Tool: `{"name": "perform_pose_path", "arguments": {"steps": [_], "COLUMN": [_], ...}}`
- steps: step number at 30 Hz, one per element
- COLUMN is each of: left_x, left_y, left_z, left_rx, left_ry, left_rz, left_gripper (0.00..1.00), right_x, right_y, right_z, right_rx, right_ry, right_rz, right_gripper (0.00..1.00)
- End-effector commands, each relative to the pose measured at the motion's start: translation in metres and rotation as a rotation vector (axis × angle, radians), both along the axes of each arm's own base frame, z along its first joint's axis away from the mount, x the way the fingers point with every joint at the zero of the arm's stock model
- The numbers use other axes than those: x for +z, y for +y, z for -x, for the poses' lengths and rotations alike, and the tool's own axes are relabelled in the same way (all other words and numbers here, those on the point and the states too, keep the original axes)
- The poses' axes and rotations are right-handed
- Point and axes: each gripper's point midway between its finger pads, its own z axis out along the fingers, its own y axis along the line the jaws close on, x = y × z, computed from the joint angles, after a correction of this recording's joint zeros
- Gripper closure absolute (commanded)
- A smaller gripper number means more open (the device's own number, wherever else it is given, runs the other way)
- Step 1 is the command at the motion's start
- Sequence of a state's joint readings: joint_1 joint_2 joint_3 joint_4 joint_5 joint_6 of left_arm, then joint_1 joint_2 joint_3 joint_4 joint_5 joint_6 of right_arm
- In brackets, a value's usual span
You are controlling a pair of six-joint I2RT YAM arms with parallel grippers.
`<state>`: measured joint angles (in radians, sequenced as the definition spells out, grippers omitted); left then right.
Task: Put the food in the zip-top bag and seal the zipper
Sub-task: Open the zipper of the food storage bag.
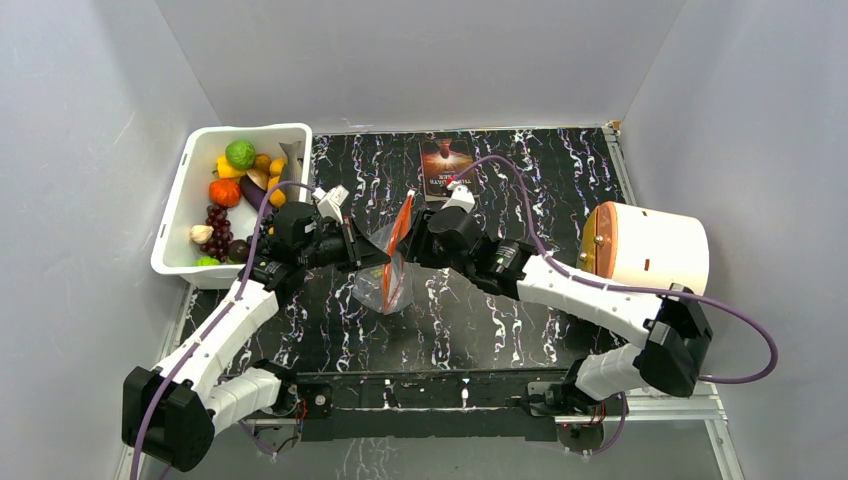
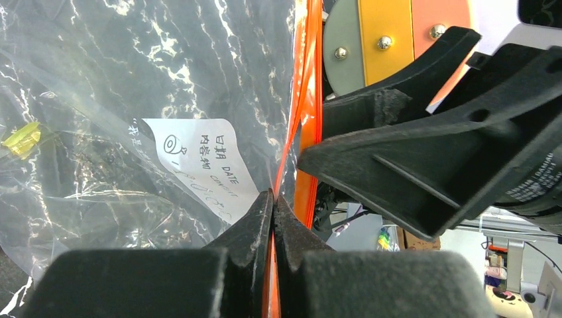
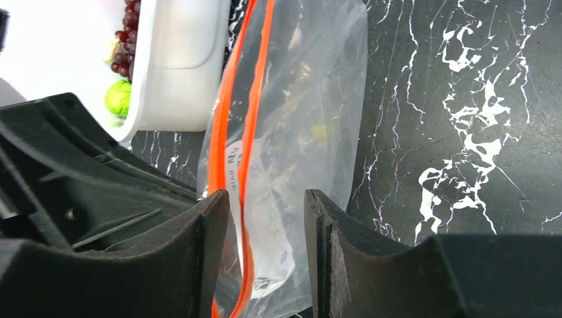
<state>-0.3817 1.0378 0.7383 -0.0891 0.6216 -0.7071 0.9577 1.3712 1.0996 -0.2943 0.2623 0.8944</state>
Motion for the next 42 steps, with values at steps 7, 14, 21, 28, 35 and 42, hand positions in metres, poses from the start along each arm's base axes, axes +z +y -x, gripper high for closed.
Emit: {"name": "perform_pose_path", "arguments": {"steps": [7,14,21,28,35,42], "left_x": [0.011,0.023,0.057,0.054,0.036,0.066], "left_y": [-0.002,-0.004,-0.013,-0.016,-0.013,-0.025], "left_z": [0.007,0.009,0.011,0.005,-0.005,-0.014], "left_rx": [-0.031,-0.043,-0.068,-0.066,-0.042,-0.062], "left_ry": [-0.031,-0.047,-0.097,-0.094,-0.050,-0.171], "left_rz": [0.029,0.052,0.165,0.175,0.073,0.044], "left_gripper": [1.00,1.00,1.00,1.00,0.63,0.34], "right_x": [-0.001,-0.019,-0.036,-0.016,0.029,0.051], "right_y": [0.000,-0.035,-0.089,-0.095,-0.079,-0.111], "right_z": [-0.015,-0.029,-0.036,-0.034,-0.026,-0.030], "right_rx": [-0.027,-0.095,-0.185,-0.173,-0.080,-0.146], "right_ry": [-0.005,-0.036,-0.045,-0.081,-0.152,-0.165], "right_rz": [0.003,0.131,0.239,0.191,0.079,0.262], "right_gripper": [0.68,0.96,1.00,1.00,1.00,1.00]}}
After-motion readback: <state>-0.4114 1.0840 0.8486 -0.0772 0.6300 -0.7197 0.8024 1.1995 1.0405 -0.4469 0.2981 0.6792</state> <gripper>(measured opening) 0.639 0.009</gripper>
